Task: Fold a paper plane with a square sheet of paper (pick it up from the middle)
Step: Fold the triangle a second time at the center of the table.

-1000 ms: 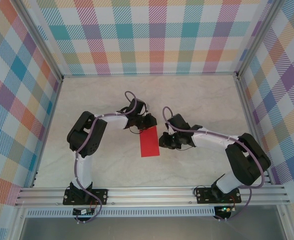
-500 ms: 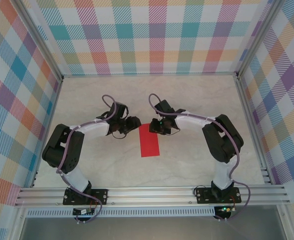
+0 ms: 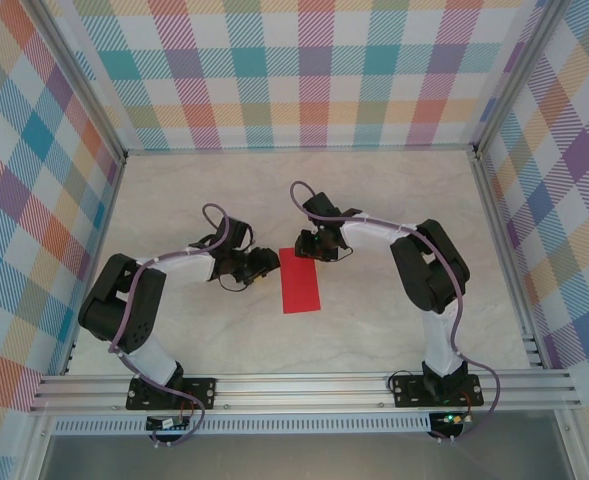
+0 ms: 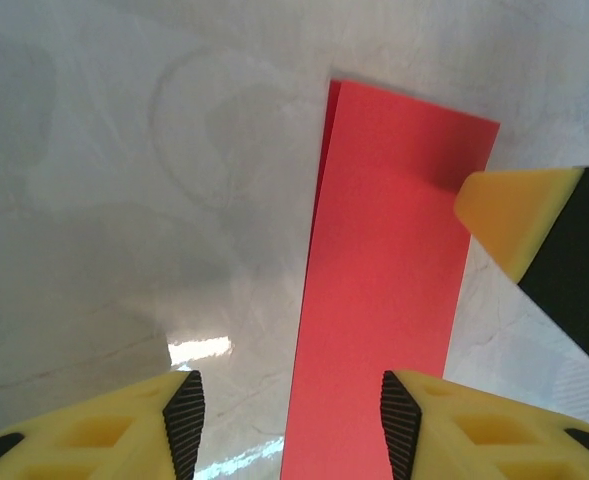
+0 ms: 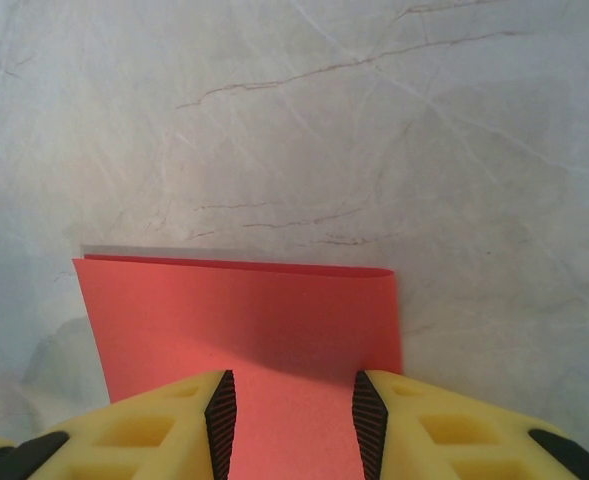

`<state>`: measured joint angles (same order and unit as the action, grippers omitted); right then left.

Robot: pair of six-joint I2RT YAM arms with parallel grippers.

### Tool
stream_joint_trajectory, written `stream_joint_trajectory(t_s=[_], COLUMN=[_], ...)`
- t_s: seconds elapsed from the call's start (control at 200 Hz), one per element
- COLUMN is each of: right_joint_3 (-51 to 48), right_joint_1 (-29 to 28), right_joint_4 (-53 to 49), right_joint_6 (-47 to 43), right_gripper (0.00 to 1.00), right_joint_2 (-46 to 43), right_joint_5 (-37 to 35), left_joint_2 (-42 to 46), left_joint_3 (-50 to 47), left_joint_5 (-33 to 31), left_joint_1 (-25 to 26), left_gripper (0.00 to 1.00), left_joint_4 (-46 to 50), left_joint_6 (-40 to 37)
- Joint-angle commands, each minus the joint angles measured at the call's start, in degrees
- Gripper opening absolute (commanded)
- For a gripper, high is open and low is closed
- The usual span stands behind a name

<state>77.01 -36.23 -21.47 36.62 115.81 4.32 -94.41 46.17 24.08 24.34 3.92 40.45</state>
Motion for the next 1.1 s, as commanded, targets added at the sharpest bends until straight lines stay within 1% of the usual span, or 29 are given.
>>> stream_joint_trajectory(t_s=[0.0,0.24,0.37,0.525,0.755,0.885,1.1], right_joint_3=[-1.1,-4.7,-4.8,-5.0,-5.0,-4.9,-5.3], right_joint_1=[0.8,2.4,2.9,3.2,3.5,3.6,3.6], right_joint_4=[-1.4,1.0,0.7,0.6,0.7,0.8,0.8], right_joint_6=[1.5,5.9,7.0,7.3,7.4,7.3,7.4], right_gripper=[0.40,0.40,0.39,0.39,0.39,0.39,0.38], right_joint_2=[1.7,2.0,2.4,2.4,2.9,3.2,3.4], right_joint_5=[-0.3,4.2,5.1,5.4,5.9,6.1,6.1], left_joint_2=[0.7,1.4,1.6,1.8,2.0,1.6,1.5], left_joint_3=[-1.4,-3.7,-4.9,-6.0,-7.1,-7.1,-6.9], left_joint_5=[4.3,9.4,11.3,13.3,15.3,16.6,16.5], left_joint_1=[0.0,1.3,2.9,4.4,5.5,6.1,6.3], left_gripper=[0.55,0.60,0.62,0.62,0.56,0.50,0.40], left_joint_4=[-1.3,-0.1,0.4,-0.3,-0.4,-1.4,-2.0], left_joint_6=[0.9,0.8,1.0,2.3,3.1,3.4,3.4])
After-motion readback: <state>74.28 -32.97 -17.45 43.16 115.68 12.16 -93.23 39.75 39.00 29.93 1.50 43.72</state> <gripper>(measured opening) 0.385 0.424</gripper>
